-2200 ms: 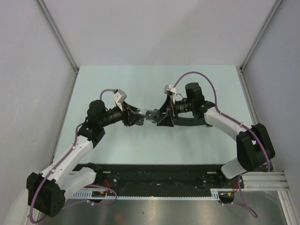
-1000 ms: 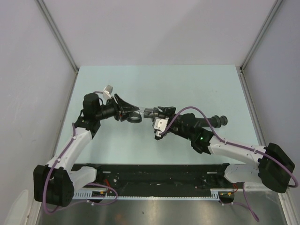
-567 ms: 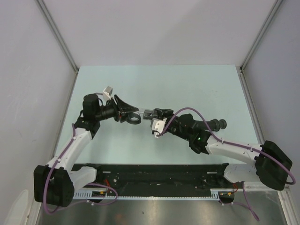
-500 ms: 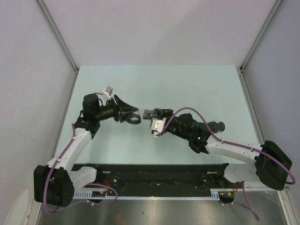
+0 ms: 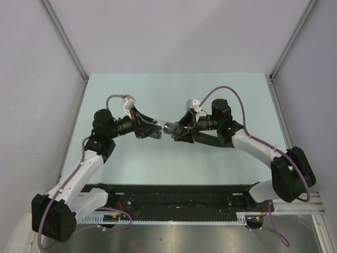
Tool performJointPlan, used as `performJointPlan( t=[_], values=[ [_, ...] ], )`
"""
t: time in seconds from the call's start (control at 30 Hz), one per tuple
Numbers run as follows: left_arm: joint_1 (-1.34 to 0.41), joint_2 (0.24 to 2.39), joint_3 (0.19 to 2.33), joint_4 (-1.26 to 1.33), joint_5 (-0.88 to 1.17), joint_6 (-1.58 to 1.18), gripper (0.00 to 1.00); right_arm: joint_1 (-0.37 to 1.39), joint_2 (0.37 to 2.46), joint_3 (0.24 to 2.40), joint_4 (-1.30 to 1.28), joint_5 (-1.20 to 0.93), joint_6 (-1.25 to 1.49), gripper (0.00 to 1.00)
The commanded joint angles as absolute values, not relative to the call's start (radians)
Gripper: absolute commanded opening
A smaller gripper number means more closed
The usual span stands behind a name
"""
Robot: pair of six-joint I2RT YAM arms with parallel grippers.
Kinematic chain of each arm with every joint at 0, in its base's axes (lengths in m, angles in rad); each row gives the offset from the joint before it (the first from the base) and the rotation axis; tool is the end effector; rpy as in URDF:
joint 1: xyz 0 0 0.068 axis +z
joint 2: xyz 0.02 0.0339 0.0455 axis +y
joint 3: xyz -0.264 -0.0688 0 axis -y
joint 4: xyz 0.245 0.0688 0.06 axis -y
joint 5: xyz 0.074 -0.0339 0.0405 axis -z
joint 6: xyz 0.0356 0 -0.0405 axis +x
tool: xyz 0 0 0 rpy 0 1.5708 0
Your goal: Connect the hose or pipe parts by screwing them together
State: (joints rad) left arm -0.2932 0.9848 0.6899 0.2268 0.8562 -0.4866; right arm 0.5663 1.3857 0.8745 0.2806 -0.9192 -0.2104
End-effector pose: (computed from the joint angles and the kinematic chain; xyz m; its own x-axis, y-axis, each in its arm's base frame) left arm 0.2057 -0.0902 0.3130 -0.4835 -0.1741 -0.8578 0.7747 0.3712 -0.5120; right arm 0.2443 0.1889 0.2836 0.0158 -0.1401 -0.9900 -0.9973 0.0687 -0.0256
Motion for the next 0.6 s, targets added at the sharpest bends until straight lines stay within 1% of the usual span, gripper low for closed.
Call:
performJointPlan(
  t=[0.0, 0.07, 0.2, 0.23, 0.3, 0.33, 0.37, 0.4, 0.43, 0.47, 0.5, 0.53, 0.57],
  values=[
    [-0.385, 0.957, 0.655, 0.301, 0.96, -0.111, 0.0, 0.496, 1.466, 0.942, 0.53, -1.198, 0.24, 0.1],
    [-0.399, 0.969, 0.647, 0.301, 0.963, -0.049, 0.0, 0.48, 1.503, 0.943, 0.619, -1.259, 0.362, 0.1],
    [-0.431, 0.951, 0.62, 0.301, 0.933, 0.063, 0.0, 0.439, 1.56, 0.945, 0.787, -1.295, 0.605, 0.11],
    [-0.43, 0.95, 0.62, 0.301, 0.945, 0.074, 0.0, 0.43, 1.565, 0.945, 0.836, -1.304, 0.641, 0.13],
    [-0.43, 0.94, 0.615, 0.301, 0.917, 0.075, 0.0, 0.408, 1.569, 0.943, 0.854, -1.304, 0.695, 0.27],
    [-0.431, 0.94, 0.614, 0.301, 0.875, 0.071, 0.0, 0.402, 1.563, 0.943, 0.827, -1.287, 0.692, 0.43],
    [-0.43, 0.936, 0.612, 0.301, 0.844, 0.061, 0.0, 0.397, 1.552, 0.945, 0.793, -1.27, 0.669, 0.51],
    [-0.43, 0.934, 0.614, 0.301, 0.812, 0.046, 0.0, 0.393, 1.536, 0.945, 0.748, -1.25, 0.576, 0.57],
    [-0.428, 0.933, 0.617, 0.301, 0.792, 0.014, 0.0, 0.393, 1.488, 0.943, 0.606, -1.191, 0.486, 0.66],
    [-0.428, 0.933, 0.623, 0.301, 0.767, 0.006, 0.01, 0.397, 1.459, 0.945, 0.522, -1.154, 0.4, 0.73],
    [-0.428, 0.934, 0.626, 0.302, 0.758, -0.049, 0.0, 0.416, 1.43, 0.945, 0.443, -1.114, 0.209, 0.82],
    [-0.428, 0.934, 0.63, 0.302, 0.749, -0.072, 0.0, 0.429, 1.366, 0.945, 0.299, -1.02, 0.125, 1.0],
    [-0.428, 0.934, 0.638, 0.301, 0.724, -0.099, 0.0, 0.442, 1.339, 0.945, 0.243, -0.97, 0.06, 1.0]
  ],
)
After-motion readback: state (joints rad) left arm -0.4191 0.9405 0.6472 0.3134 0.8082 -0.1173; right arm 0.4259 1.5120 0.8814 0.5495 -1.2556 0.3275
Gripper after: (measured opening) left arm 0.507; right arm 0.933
